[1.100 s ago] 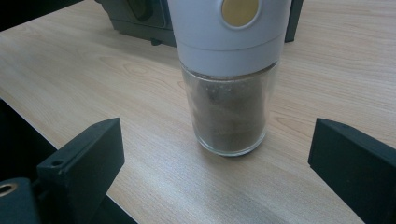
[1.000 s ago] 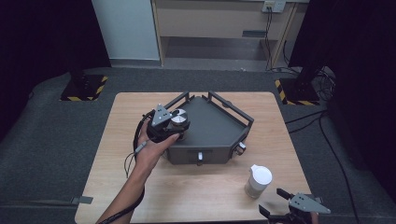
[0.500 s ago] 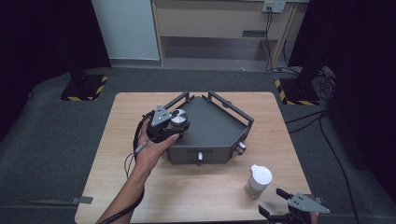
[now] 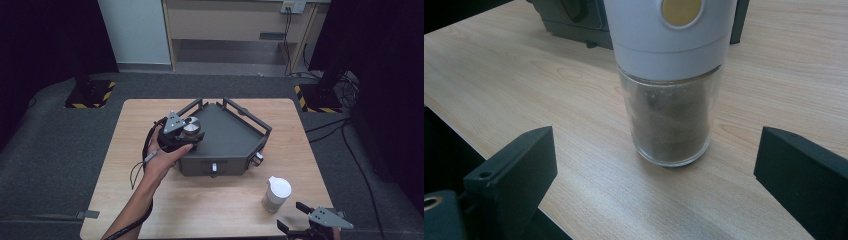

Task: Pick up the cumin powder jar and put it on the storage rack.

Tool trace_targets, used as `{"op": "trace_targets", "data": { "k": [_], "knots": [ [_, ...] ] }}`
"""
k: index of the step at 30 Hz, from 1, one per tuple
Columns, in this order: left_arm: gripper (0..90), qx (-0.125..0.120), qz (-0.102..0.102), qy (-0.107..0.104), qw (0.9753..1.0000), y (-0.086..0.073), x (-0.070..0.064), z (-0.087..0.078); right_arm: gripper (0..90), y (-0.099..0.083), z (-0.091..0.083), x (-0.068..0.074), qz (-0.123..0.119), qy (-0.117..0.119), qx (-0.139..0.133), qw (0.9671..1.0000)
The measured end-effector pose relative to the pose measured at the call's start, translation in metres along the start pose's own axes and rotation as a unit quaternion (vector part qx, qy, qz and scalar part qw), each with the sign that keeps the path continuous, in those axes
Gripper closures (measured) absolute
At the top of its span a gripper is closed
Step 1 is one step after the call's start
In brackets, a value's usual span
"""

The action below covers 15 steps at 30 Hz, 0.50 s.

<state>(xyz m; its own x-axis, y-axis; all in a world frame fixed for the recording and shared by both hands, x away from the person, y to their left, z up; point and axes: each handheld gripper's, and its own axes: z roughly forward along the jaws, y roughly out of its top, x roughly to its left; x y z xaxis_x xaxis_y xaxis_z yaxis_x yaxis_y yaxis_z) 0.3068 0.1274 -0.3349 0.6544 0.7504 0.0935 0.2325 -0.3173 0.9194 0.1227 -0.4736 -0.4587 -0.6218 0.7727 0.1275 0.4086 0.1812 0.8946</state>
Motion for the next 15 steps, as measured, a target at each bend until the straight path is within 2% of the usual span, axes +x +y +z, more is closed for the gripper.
{"op": "trace_targets", "data": {
  "k": [4, 15],
  "knots": [
    [10.1, 0.007, 0.005, 0.008, 0.9999, 0.004, -0.002, -0.003, 4.0, 0.000, 0.000, 0.000, -0.002, 0.000, 0.000, 1.0000],
    [5.9, 0.010, 0.003, 0.018, 0.9998, 0.003, -0.004, -0.016, 3.6, 0.000, -0.002, 0.001, -0.001, -0.002, -0.002, 1.0000]
  ]
}}
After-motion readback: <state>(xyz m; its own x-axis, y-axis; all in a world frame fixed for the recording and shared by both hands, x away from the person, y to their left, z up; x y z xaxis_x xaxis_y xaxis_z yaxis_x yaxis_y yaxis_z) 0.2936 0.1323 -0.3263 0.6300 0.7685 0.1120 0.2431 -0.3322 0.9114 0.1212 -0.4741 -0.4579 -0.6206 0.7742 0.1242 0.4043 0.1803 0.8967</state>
